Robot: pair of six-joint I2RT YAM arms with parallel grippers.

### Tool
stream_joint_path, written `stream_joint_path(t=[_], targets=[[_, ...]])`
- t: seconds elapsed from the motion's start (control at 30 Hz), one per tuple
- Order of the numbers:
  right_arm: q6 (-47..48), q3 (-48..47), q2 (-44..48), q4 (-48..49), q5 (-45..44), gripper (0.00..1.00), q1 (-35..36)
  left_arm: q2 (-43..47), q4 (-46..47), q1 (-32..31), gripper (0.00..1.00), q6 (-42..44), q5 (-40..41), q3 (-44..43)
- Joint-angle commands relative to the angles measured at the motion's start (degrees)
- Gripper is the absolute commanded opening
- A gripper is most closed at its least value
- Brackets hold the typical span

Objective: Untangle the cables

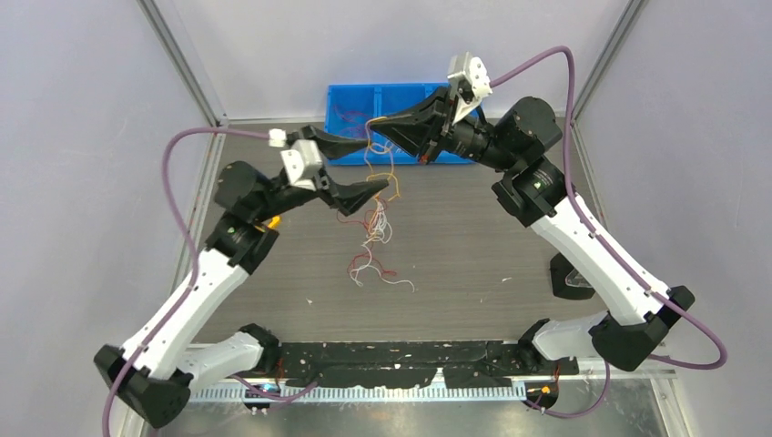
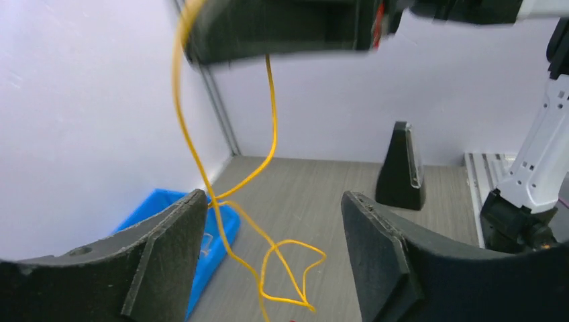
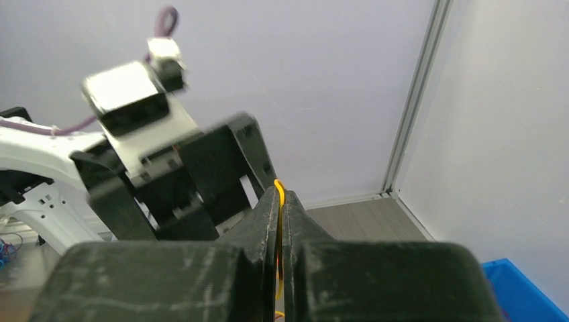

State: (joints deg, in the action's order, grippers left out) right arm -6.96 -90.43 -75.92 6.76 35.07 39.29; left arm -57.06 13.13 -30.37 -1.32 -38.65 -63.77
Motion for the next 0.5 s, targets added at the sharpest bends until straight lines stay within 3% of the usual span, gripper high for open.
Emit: stream_joint_path(t=[0.0,0.13,0.2,0.27,0.47], targets=[[-3.5,-3.3,-0.1,5.8,-0.7,0.05,0.5,-6.6,7.2,-1.6,0.63,-2.6,2.6,7.4],[-4.7,-8.2,0.2,6.2,-3.2,0.05,0.3,-10.5,9.1,0.8,0.25,-0.6,5.6,18.5],[-5.2,-11.0,0.0,6.1,-4.5,0.05,-0.5,-11.6,5.9,1.9,0.13,0.9,4.1,21.9],[-6.2,-14.2,-0.5,6.4,-6.1,0.05,-1.7,-11.2,3.1,2.4,0.13,3.4,3.2,25.4],[-9.8,-21.4,-3.2,7.1,-7.4,0.05,-6.1,-8.0,-1.2,3.0,0.39,2.5,3.8,30.1]])
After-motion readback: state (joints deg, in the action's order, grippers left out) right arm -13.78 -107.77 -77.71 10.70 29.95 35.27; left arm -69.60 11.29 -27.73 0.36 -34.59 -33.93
